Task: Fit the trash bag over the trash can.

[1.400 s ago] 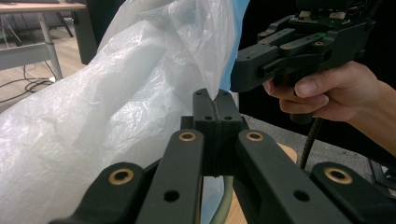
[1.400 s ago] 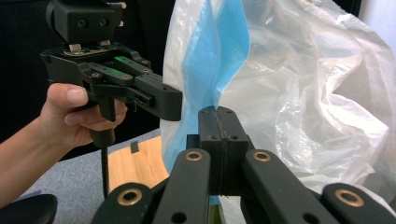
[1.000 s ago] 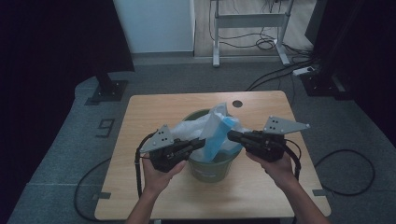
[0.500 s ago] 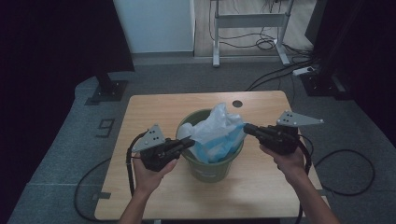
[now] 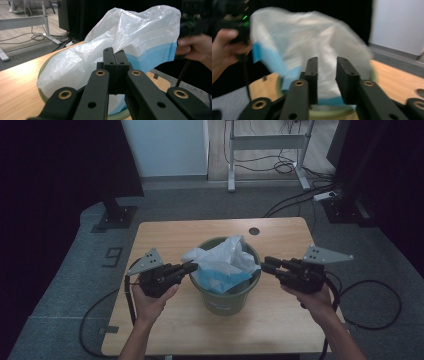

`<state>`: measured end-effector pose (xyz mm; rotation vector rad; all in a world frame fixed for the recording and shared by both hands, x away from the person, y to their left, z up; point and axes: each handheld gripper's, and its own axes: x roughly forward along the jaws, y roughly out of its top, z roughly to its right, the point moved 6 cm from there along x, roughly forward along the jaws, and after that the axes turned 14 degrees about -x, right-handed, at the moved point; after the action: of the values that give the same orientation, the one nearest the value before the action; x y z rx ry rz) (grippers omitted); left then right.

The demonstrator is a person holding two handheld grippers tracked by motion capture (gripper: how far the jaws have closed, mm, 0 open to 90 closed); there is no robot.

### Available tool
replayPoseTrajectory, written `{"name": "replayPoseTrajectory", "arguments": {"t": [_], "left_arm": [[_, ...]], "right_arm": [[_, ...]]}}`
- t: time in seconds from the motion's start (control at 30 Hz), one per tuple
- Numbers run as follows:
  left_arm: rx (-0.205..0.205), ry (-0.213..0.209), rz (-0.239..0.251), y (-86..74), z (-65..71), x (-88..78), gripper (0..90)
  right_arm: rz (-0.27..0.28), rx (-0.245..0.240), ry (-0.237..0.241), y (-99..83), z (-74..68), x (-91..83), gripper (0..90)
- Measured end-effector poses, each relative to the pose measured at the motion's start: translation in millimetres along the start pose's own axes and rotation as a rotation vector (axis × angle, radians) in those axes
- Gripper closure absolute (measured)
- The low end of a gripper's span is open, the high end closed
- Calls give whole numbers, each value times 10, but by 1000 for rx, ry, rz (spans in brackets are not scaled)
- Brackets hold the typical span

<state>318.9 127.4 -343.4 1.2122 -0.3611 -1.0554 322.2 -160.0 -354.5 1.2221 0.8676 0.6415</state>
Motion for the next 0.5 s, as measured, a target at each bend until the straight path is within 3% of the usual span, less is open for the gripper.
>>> {"name": "replayPoseTrajectory", "arguments": {"t": [0.23,0.37,0.5], "left_arm": [[-11,-5,16,45,10,16,900],[-20,-14,22,62,18,30,900],[-30,-20,28,67,22,52,900]], "right_arm": [[0,-10,66,-213,-168,83,523],[-5,-22,58,-259,-228,172,465],[18,-31,56,-196,-301,308,455]]}}
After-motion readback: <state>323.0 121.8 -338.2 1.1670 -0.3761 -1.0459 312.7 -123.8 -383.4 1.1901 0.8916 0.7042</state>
